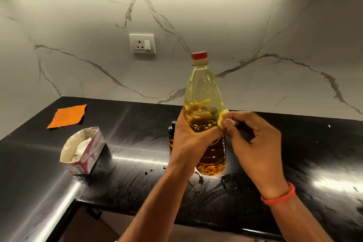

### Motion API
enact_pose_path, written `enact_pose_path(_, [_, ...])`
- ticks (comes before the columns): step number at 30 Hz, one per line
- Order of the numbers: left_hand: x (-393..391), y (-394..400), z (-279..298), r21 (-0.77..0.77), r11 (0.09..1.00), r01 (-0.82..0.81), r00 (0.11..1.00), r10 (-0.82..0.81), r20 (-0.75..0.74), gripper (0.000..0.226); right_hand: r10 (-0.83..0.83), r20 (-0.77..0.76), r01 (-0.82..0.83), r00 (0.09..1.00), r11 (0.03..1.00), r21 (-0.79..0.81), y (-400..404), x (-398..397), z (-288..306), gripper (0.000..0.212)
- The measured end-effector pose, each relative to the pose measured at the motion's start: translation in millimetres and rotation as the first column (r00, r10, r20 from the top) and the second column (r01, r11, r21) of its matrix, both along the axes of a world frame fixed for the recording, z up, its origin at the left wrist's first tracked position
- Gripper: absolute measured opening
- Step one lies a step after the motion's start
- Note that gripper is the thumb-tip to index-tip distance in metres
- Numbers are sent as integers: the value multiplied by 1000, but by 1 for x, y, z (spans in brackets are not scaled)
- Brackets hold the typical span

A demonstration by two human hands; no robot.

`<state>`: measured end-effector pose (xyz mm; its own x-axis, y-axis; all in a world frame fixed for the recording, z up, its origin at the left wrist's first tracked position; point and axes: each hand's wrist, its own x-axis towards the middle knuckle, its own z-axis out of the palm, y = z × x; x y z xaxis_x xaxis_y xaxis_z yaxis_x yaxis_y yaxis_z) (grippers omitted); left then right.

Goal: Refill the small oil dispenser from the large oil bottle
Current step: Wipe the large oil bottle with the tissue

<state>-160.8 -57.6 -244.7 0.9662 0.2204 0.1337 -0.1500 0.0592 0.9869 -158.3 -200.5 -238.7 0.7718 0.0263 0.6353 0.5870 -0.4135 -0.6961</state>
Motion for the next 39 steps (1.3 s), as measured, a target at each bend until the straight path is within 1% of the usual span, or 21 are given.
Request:
enact_pose_path(1, [1, 2, 3, -11, 1000, 14, 1000, -14, 0, 60, 10, -48, -7, 999, 998, 58, 0, 0, -3, 19])
enact_pose_path(3, [3, 2, 6, -8, 999, 42, 999, -42, 1, 59, 5, -72, 5, 997, 991, 131, 1, 1, -2, 19])
enact_pose_path(8, [5, -8, 6, -14, 996, 84, 996, -84, 16, 52, -11, 41, 3, 999, 979, 204, 14, 4, 18, 21])
enact_pose_path(11, [4, -10, 8, -22, 996, 90, 996, -90, 19, 58, -28, 62, 14, 998, 976, 218, 13, 11, 19, 21])
enact_pose_path(12, [3, -8, 10, -41, 995, 96, 995, -95, 24, 62, -21, 31, 14, 999, 973, 229, 9, 14, 15, 19])
enact_pose_path(14, [3, -4, 15, -85, 990, 114, 993, -110, 51, 67, 38, -119, -2, 992, 958, 287, 0, 21, 3, 17])
enact_pose_path(16, [5, -1, 19, -103, 986, 128, 989, -120, 83, 68, 124, -286, -11, 950, 930, 368, -10, 24, -13, 13])
enact_pose_path(18, [6, 0, 23, -114, 986, 122, 989, -111, 94, 69, 243, -402, -25, 883, 879, 477, -17, 22, -30, 11])
enact_pose_path(20, [8, 0, 28, -120, 987, 110, 990, -99, 96, 68, 324, -448, -23, 833, 830, 557, -20, 13, -43, 13])
enact_pose_path(24, [11, -2, 33, -166, 985, 44, 996, -30, 87, 70, 317, -476, 56, 820, 784, 618, -22, 2, -68, 13])
enact_pose_path(26, [11, -4, 33, -207, 978, 8, 996, 10, 88, 65, 399, -467, 54, 789, 712, 700, -19, -4, -74, 12])
enact_pose_path(29, [11, -7, 34, -247, 969, -16, 995, 41, 94, 58, 535, -414, 72, 736, 546, 835, -12, -13, -73, 26])
enact_pose_path(31, [10, -11, 35, -245, 969, -18, 995, 41, 90, 57, 561, -361, 122, 745, 417, 901, -9, -13, -69, 28])
enact_pose_path(33, [5, -18, 35, -240, 971, -8, 995, 31, 90, 55, 563, -339, 177, 754, 323, 930, -6, -10, -66, 21])
enact_pose_path(34, [3, -21, 34, -240, 971, -7, 996, 29, 90, 55, 572, -347, 194, 743, 312, 930, -3, -10, -64, 17])
enact_pose_path(36, [1, -27, 35, -242, 970, -20, 995, 43, 89, 53, 604, -397, 208, 691, 359, 910, 5, -14, -63, 16])
enact_pose_path(38, [2, -30, 37, -231, 972, -52, 992, 76, 96, 53, 638, -440, 200, 632, 415, 888, 11, -22, -65, 22])
enact_pose_path(39, [3, -30, 40, -222, 973, -66, 990, 91, 105, 54, 653, -441, 188, 616, 421, 887, 12, -25, -66, 25])
